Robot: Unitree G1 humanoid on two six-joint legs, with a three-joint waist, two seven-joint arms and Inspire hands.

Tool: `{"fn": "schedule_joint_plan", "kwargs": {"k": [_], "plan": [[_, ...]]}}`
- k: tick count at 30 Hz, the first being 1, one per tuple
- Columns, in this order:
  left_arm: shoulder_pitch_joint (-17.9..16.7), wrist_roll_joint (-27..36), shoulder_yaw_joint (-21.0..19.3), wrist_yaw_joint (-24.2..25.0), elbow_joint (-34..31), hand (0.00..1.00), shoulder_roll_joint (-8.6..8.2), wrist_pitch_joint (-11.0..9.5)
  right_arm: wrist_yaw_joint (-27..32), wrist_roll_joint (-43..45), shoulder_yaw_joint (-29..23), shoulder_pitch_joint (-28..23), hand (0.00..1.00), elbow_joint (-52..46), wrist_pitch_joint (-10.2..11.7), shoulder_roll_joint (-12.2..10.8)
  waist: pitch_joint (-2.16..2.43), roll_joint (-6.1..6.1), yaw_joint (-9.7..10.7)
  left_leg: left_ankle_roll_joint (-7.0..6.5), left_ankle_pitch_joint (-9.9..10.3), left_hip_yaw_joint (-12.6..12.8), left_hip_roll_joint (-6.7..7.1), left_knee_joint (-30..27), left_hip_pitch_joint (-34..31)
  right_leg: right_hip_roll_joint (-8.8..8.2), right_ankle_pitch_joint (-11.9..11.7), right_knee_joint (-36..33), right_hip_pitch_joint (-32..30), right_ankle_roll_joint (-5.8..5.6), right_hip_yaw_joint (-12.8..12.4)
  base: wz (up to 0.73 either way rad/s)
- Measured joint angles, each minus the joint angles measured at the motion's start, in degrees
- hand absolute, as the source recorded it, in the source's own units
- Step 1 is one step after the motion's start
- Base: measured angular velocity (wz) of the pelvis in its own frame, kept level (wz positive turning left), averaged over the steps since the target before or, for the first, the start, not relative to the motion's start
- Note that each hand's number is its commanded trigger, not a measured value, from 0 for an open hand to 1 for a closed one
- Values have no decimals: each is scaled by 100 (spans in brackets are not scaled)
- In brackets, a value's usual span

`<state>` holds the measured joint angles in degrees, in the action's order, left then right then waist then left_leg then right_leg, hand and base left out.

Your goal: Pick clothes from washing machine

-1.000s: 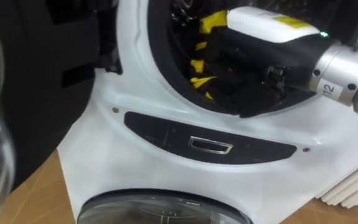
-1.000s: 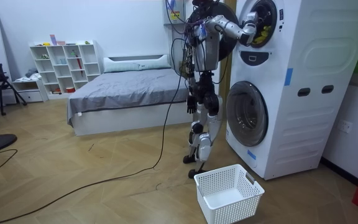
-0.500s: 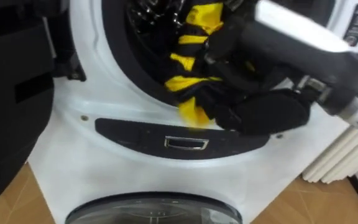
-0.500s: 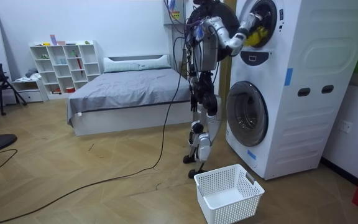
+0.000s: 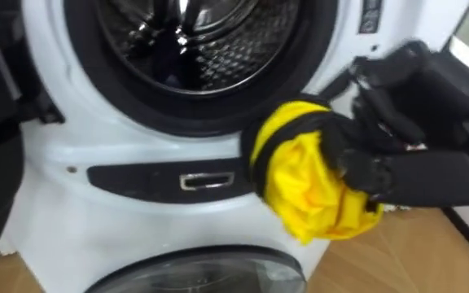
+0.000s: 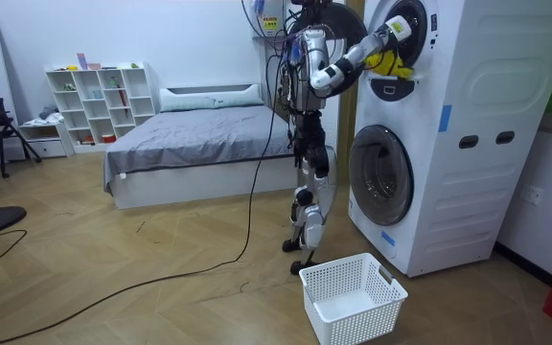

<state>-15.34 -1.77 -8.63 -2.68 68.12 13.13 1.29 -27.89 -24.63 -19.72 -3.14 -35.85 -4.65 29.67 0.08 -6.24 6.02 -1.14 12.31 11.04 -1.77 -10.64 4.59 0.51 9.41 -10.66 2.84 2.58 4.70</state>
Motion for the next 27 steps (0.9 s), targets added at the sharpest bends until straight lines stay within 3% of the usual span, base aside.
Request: {"fn": "schedule_joint_plan", "kwargs": {"k": [5,12,14,16,18,20,22,24,27], "plan": [[12,-3,51,109,-20,0,30,-54,189,-7,-289,-160,100,123,24,-2,21,-27,204,-9,59,208,-34,-18,3,41,-22,-20,-84,-23,-191,-21],[100,-5,82,65,3,0,88,-94,299,7,-482,-1021,100,498,37,-204,24,-58,322,12,155,577,-116,-11,122,142,-66,-27,-96,-35,-554,-27],[212,-1,117,48,-7,0,114,-84,315,51,-482,-1150,100,732,-40,-246,11,-26,303,19,240,751,-164,-47,110,194,-80,-76,-181,-35,-654,-47],[363,-9,178,51,-12,0,122,-54,361,108,-479,-1168,100,994,-109,-251,-41,31,311,12,252,1017,-177,-10,111,246,-94,-217,-354,-52,-921,-61],[504,0,340,62,1,0,169,12,406,168,-457,-1166,100,1254,-113,-267,-68,67,347,7,255,1104,-176,4,102,254,-132,-205,-406,-69,-925,-40],[616,11,441,64,-1,0,185,11,456,238,-456,-1234,100,1577,-120,-336,-69,84,423,0,261,1238,-183,16,110,261,-151,-203,-447,-75,-956,-27],[863,1,570,106,-1,0,178,10,523,276,-431,-1346,100,1911,-150,-570,-63,142,449,-4,269,1415,-202,17,72,292,-207,-214,-591,-73,-1027,-43],[954,8,707,207,4,0,174,50,505,269,-353,-1338,100,2258,-166,-647,-71,216,451,-8,278,1603,-237,-7,-15,343,-303,-210,-729,-90,-1161,-55],[1088,142,986,252,1,0,172,109,590,286,-81,-1326,100,2953,-179,-698,-45,327,503,-9,278,1846,-247,-31,-108,370,-357,-213,-910,-86,-1273,-47]]}}
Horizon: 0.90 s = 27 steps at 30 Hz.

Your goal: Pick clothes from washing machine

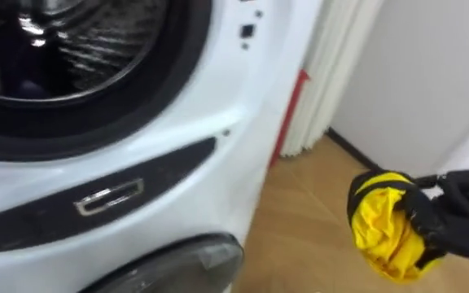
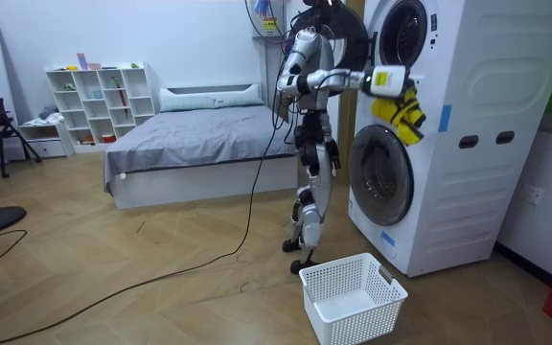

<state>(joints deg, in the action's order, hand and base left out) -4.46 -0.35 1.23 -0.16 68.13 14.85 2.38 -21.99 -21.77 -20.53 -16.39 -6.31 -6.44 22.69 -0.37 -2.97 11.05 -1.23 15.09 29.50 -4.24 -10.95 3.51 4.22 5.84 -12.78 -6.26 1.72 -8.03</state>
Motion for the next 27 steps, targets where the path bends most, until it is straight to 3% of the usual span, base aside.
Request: {"fn": "schedule_joint_plan", "kwargs": {"k": [7,9,10,12,13,15,21,27], "plan": [[231,328,695,71,4,0,-56,-29,372,455,602,157,100,1716,15,-128,29,376,130,-2,32,366,7,5,-233,92,-10,-234,-498,-4,-296,-29],[268,318,787,81,-2,0,-96,-30,423,462,640,249,100,2074,24,-156,46,524,158,-4,33,384,7,-39,-399,84,-13,-272,-664,-9,-291,-15],[295,324,809,94,4,0,-124,-32,455,471,640,385,100,2383,63,-175,19,593,244,-5,33,394,10,-68,-483,77,-15,-299,-756,-12,-290,-3],[310,327,811,113,4,0,-165,-34,552,546,640,577,100,2881,133,-197,30,709,324,-7,31,401,6,-90,-599,78,-22,-307,-877,-13,-299,-5],[323,333,811,131,4,0,-199,-38,652,575,637,652,100,3106,148,-197,2,779,332,-7,29,435,4,-84,-609,87,-21,-315,-911,-13,-315,-8],[357,431,809,179,-1,0,-229,-51,755,589,638,765,100,3334,183,-200,22,883,347,-8,25,461,10,-93,-727,92,-18,-365,-1074,-10,-368,-14],[584,796,975,213,19,0,-303,-162,1044,662,701,1426,100,4025,530,-284,-31,1024,417,-57,-14,487,83,-185,-1179,99,-19,-599,-1647,-39,-567,-15],[724,974,1104,200,116,0,-408,-246,1270,706,805,1655,100,4656,678,-290,-30,1223,418,-71,-33,495,112,-171,-1339,97,-1,-681,-1867,-54,-598,-3]]}}
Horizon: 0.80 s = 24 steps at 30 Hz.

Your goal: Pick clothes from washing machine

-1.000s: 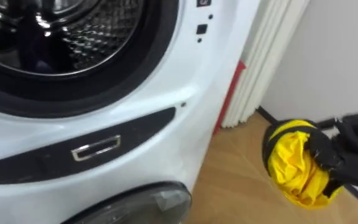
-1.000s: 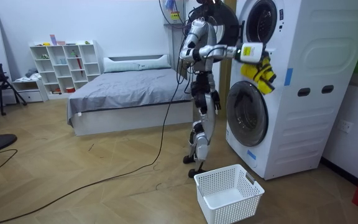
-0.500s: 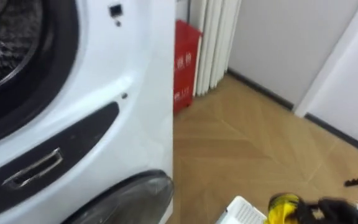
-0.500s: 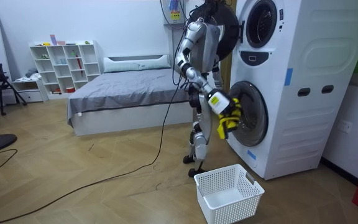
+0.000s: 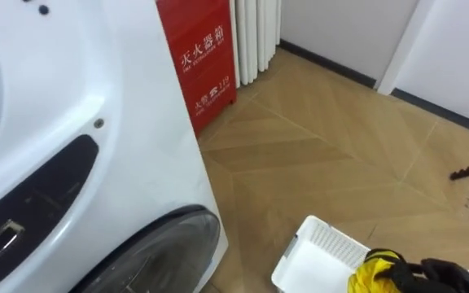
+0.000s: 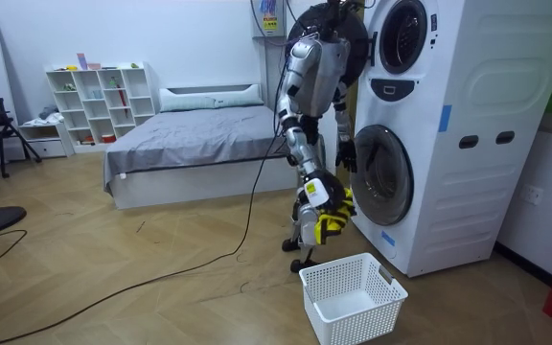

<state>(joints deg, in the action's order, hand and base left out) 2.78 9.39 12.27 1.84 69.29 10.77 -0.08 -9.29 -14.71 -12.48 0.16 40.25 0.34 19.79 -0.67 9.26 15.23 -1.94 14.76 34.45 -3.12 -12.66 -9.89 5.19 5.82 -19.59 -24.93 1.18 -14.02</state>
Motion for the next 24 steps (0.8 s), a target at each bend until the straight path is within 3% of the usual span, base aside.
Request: {"fn": "schedule_joint_plan", "kwargs": {"k": [7,9,10,18,24], "plan": [[318,178,89,-80,217,0,-171,-22,295,-106,6,464,100,479,135,5,2,23,1,-41,-59,-7,84,-1,-255,-38,55,-259,-373,-11,-12,1],[345,353,168,-131,217,0,-175,-45,354,-123,12,561,38,572,167,6,-3,37,1,-39,-73,-24,83,-7,-263,-39,55,-235,-372,-10,-7,4],[370,458,212,-144,219,0,-172,-45,412,-147,30,597,0,620,175,6,-9,50,-1,-39,-75,-53,81,-9,-269,-45,55,-238,-374,-8,-10,8],[381,674,380,-157,218,0,-171,-13,507,-187,456,598,0,639,168,1,-20,79,-29,-46,-126,-138,95,-7,-416,-85,62,-310,-509,7,66,7],[388,682,378,-160,219,0,-166,-11,621,-211,473,603,0,641,167,-5,-32,60,-64,-48,-150,-235,100,4,-455,-128,79,-294,-507,32,189,10]]}}
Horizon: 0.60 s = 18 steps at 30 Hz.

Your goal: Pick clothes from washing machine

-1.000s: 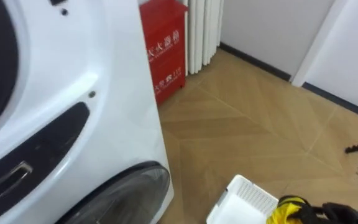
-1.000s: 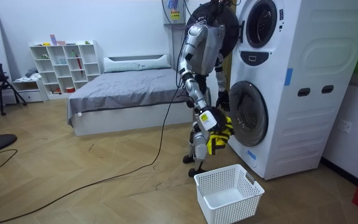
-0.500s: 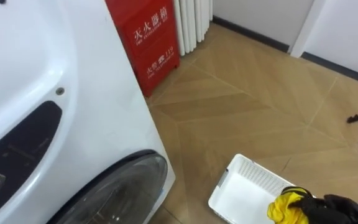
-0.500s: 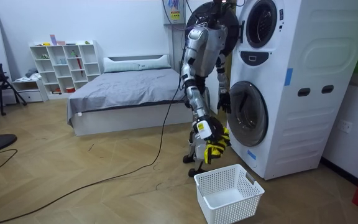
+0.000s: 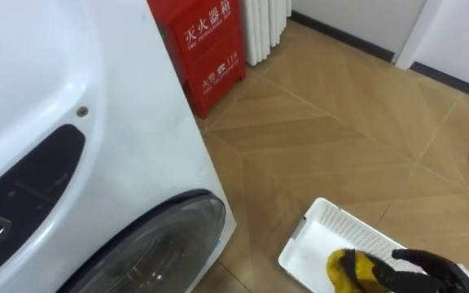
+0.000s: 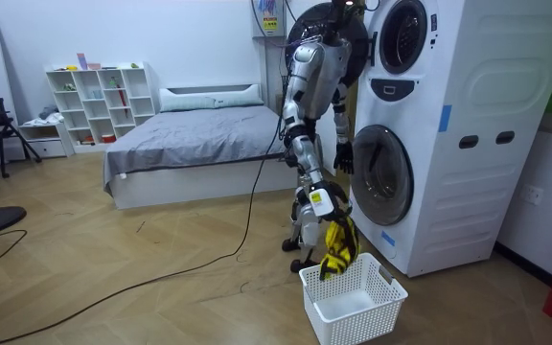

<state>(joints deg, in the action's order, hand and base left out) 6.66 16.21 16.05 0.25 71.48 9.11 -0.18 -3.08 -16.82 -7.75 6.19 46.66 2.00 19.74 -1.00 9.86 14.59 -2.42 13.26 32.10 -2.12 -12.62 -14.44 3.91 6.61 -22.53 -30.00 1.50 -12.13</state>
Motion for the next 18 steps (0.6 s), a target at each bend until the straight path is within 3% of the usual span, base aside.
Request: {"fn": "schedule_joint_plan", "kwargs": {"k": [18], "plan": [[-60,20,99,-29,9,0,114,-14,351,-181,-14,4,0,-21,106,-1,-3,-27,-45,-10,-106,-342,63,147,-94,-116,11,184,52,4,262,8]]}}
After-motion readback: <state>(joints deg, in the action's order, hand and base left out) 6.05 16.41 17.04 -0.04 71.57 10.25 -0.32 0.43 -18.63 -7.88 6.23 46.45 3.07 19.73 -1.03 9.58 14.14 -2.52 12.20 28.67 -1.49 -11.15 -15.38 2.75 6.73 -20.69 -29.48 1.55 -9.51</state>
